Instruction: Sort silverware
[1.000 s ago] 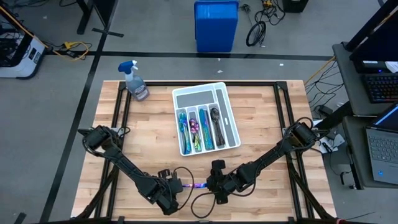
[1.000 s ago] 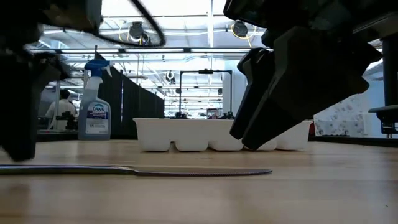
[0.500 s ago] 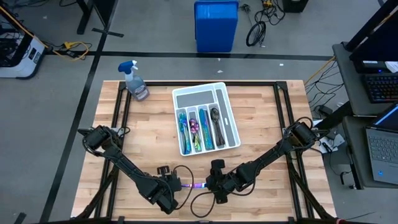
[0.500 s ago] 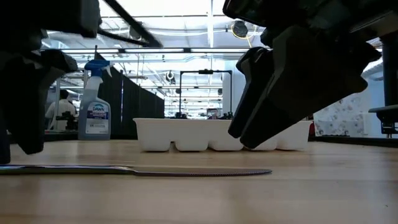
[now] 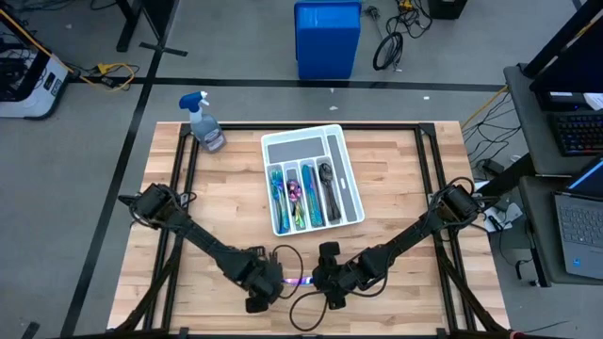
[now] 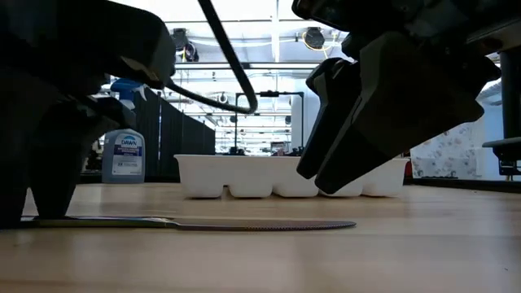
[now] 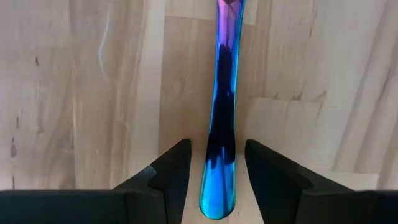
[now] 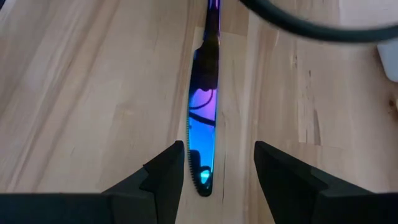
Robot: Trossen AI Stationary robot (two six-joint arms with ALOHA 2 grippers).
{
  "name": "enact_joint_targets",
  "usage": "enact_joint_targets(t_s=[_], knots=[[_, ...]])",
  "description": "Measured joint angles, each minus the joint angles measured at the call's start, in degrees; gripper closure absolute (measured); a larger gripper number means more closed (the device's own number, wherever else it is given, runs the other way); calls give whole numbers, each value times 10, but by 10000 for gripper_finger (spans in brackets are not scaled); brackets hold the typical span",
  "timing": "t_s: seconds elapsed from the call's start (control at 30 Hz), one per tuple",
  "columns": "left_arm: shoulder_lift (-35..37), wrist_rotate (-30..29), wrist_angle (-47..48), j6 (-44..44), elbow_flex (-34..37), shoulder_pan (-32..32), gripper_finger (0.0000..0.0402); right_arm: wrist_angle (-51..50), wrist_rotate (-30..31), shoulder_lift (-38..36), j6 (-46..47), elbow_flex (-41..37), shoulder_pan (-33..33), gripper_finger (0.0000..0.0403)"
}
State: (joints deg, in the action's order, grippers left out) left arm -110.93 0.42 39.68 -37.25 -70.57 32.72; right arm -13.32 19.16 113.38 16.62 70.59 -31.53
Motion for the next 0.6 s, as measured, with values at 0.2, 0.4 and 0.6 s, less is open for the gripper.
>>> enact_joint_targets(t_s=[0.2, 0.4, 0.6], knots=[[0, 22, 0, 21, 0, -25, 279, 0, 0, 0, -4, 0, 0, 225], [0, 8, -1, 14, 0, -28, 341, 0, 0, 0, -4, 0, 0, 225], [-1, -35, -9, 1, 0, -15, 355, 0, 0, 0, -4, 0, 1, 225]])
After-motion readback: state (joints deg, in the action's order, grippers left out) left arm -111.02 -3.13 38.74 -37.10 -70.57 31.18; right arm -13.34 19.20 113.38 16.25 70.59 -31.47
